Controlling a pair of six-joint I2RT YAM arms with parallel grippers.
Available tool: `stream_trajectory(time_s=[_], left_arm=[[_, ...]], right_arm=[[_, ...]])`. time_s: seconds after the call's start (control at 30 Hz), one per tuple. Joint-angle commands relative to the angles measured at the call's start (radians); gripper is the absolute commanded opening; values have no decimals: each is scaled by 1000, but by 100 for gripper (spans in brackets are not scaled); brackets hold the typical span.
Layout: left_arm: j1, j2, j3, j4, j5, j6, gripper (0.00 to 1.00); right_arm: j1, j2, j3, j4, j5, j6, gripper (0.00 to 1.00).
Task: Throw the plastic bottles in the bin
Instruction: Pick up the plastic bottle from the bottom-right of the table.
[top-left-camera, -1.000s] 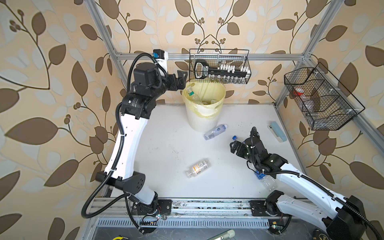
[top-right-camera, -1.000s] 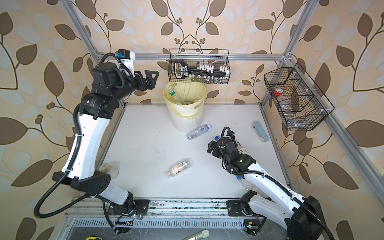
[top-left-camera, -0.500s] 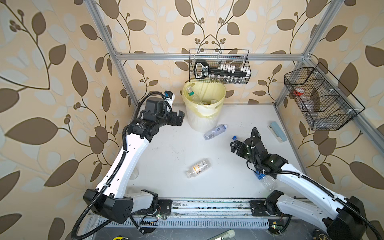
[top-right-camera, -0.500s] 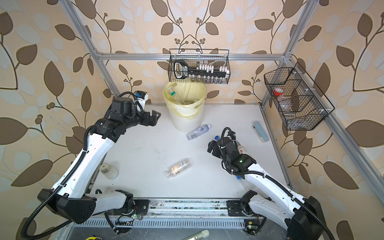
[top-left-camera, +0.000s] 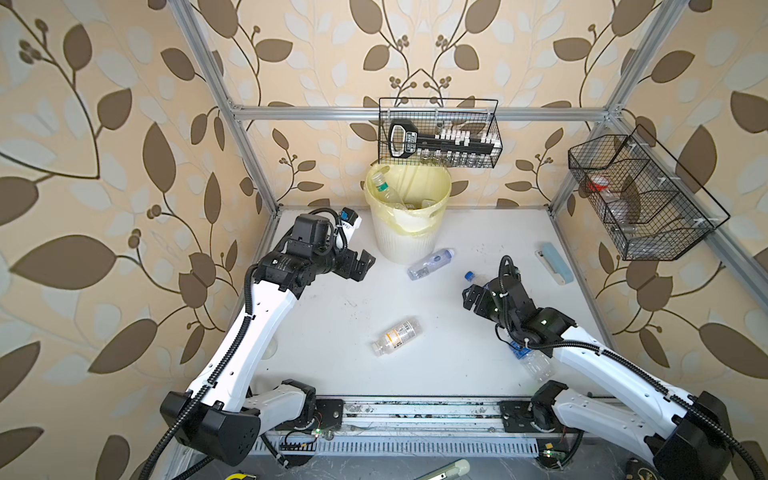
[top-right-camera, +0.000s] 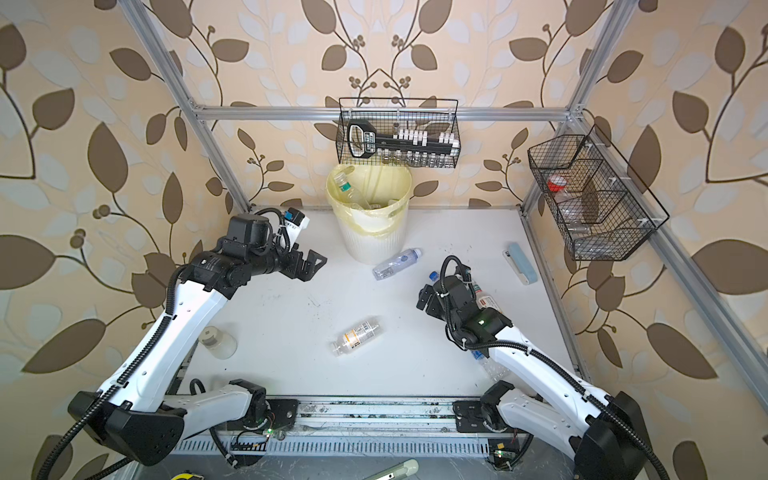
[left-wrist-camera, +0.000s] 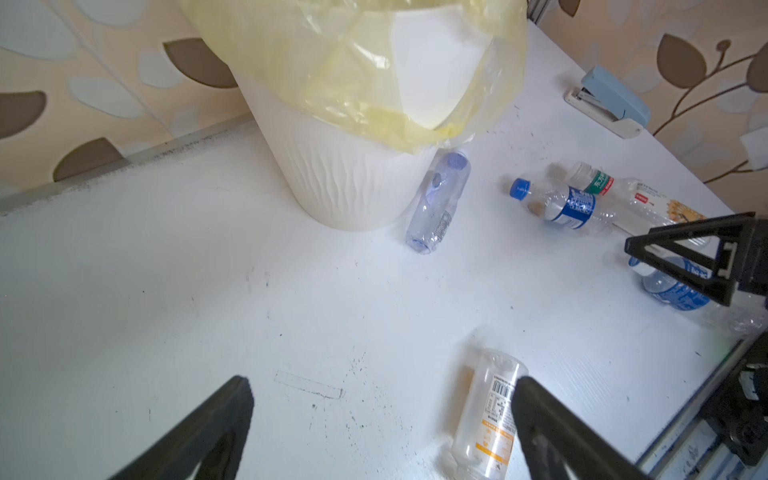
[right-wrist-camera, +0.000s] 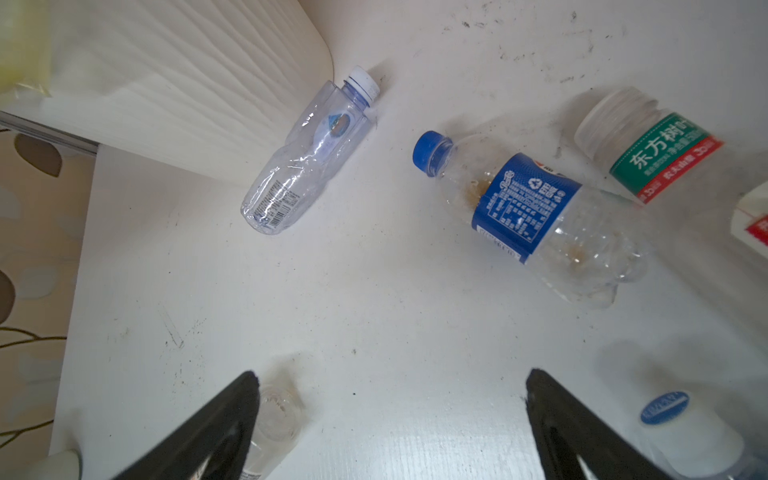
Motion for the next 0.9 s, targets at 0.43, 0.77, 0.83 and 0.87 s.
stream_trajectory(time_s=[0.43,0.77,0.83,0.87], left_arm=[[9,-8,-171,-26,133,59,99],[7,-13,-285,21,161,99,99],[7,-5,-297,29,151,109,99],[7,-1,-306,37,143,110,99]], right_arm=[[-83,-8,16,-96,-89,-104,100],[-153,-29,52,-216,-37,-167,100],[-155,-28,47,-236,-33,-158,100],[-155,-26,47,-252,-23,-152,100]])
